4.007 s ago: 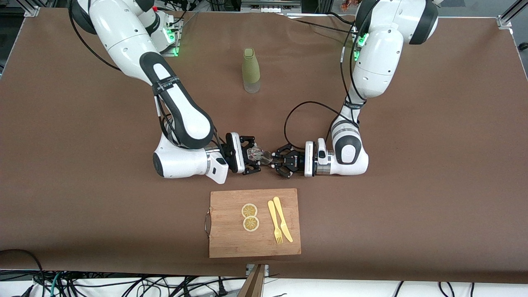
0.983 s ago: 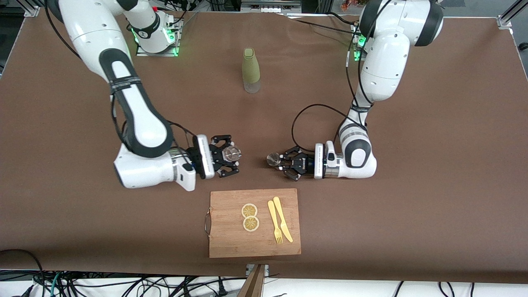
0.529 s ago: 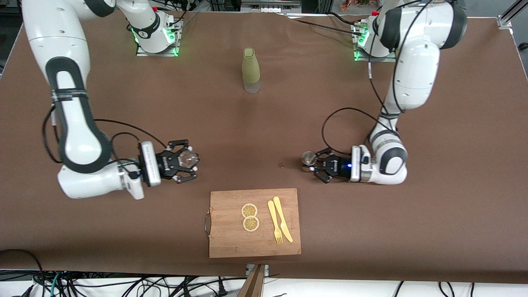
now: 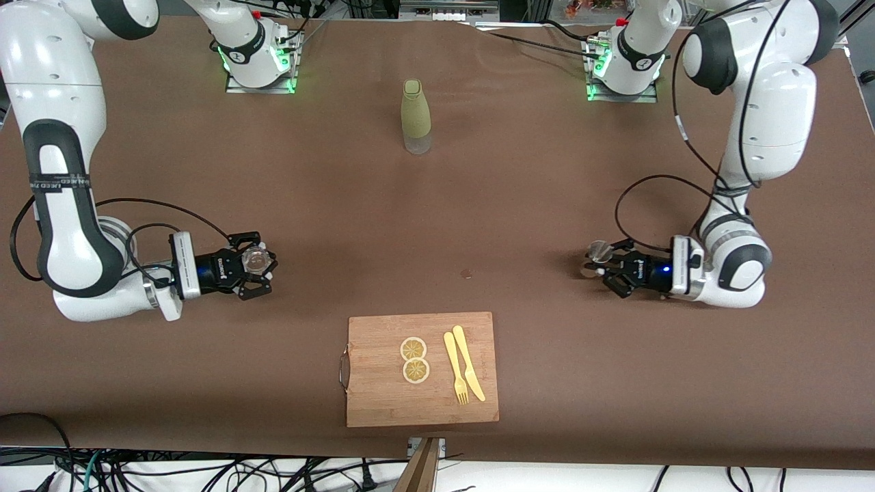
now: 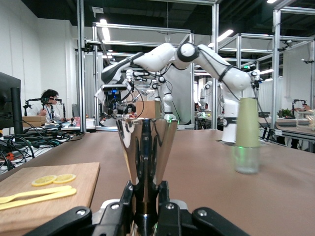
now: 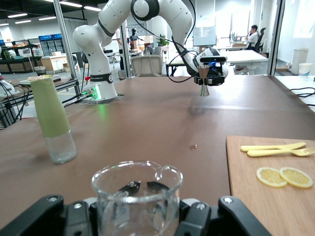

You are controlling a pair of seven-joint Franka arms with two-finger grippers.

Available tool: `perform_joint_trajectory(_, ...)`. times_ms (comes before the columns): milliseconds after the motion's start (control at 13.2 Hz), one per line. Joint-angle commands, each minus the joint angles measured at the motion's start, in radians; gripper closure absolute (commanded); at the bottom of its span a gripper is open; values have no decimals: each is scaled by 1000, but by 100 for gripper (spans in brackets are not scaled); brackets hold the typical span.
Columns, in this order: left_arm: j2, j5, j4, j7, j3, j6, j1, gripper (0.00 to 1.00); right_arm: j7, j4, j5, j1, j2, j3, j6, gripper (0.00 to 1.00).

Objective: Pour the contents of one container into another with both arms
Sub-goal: 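Lower the beaker with the right gripper while the left gripper lowers the jigger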

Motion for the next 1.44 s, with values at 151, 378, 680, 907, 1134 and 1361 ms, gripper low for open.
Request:
perform_joint_trajectory(151,10,133,-14,143,-7,-74,122,100,-151,-47,5,-105,89,13,-69,93)
perform_joint_trajectory(378,41,171,-10,193,24,-102,159,100,-208,-53,3,-151,156,7,-88,93)
perform_joint_trajectory(680,65,219,-7,267,35,-114,180,100,-257,-64,7,-153,210,-31,-74,93)
perform_joint_trajectory(907,87,223,-3,292,44,-114,183,100,-287,-64,16,-153,224,-31,-22,93)
perform_joint_trajectory(1134,97,223,-2,307,46,-110,183,100,-302,-64,20,-153,244,-31,-2,92)
perform_joint_trajectory(1361,116,223,0,333,50,-102,182,100,-308,-63,22,-153,253,-31,18,90)
